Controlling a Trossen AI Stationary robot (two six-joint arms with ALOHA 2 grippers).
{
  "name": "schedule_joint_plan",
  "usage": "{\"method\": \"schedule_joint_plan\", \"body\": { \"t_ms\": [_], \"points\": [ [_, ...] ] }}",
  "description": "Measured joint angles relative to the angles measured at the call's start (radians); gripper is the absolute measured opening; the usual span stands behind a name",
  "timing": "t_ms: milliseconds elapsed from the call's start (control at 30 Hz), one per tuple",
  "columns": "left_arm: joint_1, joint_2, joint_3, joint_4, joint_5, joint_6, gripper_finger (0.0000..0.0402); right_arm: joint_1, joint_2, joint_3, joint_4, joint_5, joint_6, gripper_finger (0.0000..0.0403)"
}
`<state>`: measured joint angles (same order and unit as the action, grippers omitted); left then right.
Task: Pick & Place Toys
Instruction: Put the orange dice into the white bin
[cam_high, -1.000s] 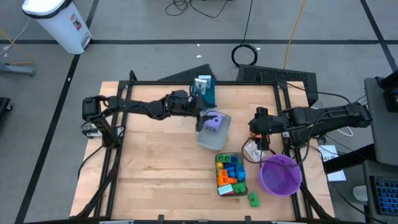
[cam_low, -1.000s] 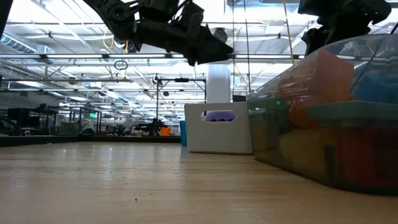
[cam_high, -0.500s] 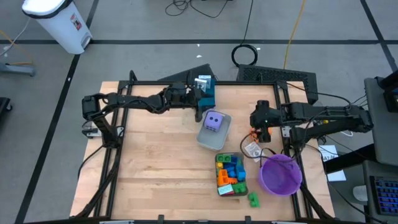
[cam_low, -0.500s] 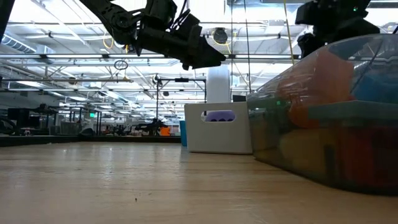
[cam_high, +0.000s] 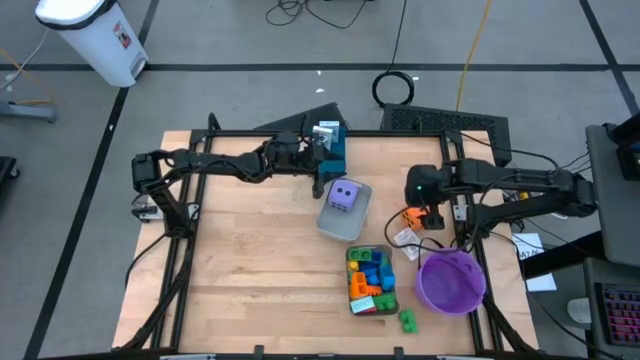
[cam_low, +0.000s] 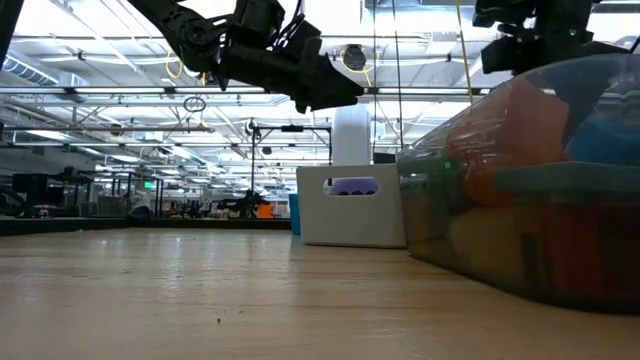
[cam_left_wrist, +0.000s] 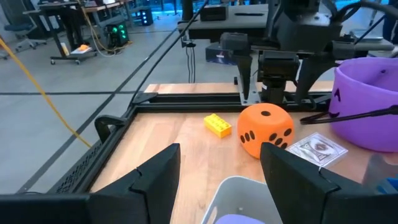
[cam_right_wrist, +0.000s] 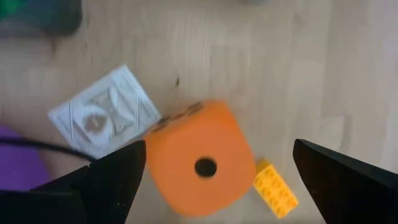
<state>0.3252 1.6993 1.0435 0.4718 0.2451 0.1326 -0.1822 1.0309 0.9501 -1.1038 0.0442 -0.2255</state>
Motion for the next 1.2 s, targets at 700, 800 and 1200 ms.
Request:
{"method": "schedule_joint_plan", "body": {
  "t_ms": [700,800,1200],
  "points": [
    [0.0,0.0,0.0,-0.005,0.001,-0.007,0.0227,0.0,0.016,0.0,-0.025,0.038,-0.347,0.0399],
    [0.0,0.0,0.0,-0.005,0.001,-0.007,0.0227,0.0,0.017,0.0,-0.025,0.037,-0.352,0.0399],
    [0.0,0.0,0.0,-0.01,0.001,-0.007,0.0227,0.0,0.11,-0.04,-0.033,0.036,-0.307,0.0399]
  ]
}}
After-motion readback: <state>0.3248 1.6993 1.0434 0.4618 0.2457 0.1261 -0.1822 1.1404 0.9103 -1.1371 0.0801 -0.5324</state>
